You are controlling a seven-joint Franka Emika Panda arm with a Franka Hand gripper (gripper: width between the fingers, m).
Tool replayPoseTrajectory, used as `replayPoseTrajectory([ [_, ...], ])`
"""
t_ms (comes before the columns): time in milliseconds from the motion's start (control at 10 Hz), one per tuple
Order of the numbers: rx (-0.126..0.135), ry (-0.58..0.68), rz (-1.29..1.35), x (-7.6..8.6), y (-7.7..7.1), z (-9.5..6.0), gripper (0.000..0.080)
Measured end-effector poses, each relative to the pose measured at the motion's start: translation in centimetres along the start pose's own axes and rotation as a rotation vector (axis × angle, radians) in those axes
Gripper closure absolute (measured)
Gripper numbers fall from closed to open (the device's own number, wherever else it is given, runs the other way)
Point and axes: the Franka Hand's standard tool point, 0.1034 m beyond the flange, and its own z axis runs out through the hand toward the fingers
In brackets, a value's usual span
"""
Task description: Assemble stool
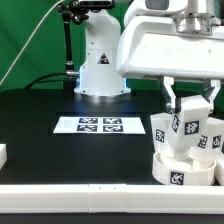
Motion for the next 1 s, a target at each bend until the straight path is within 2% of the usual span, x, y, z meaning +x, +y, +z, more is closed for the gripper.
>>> replayPoseTrajectory([
  [200, 0.000, 0.013, -0.003, 0.0, 0.0, 0.1, 0.0473],
  [300, 0.000, 0.065, -0.004, 0.5, 0.0, 0.0, 0.0473],
  [400, 0.001, 0.174, -0.008, 0.6, -0.1, -0.2, 0.0473],
  [500, 0.003, 0.238, -0.016, -0.2, -0.6, -0.3, 0.0473],
  [600, 0.000, 0.187, -0.060, -1.0, -0.9, 0.0, 0.0473],
  [700, -0.002, 0.200, -0.084, -0.7, -0.9, -0.4, 0.0473],
  [1000, -0.006, 0.199, -0.088, -0.9, -0.7, -0.3, 0.0473],
])
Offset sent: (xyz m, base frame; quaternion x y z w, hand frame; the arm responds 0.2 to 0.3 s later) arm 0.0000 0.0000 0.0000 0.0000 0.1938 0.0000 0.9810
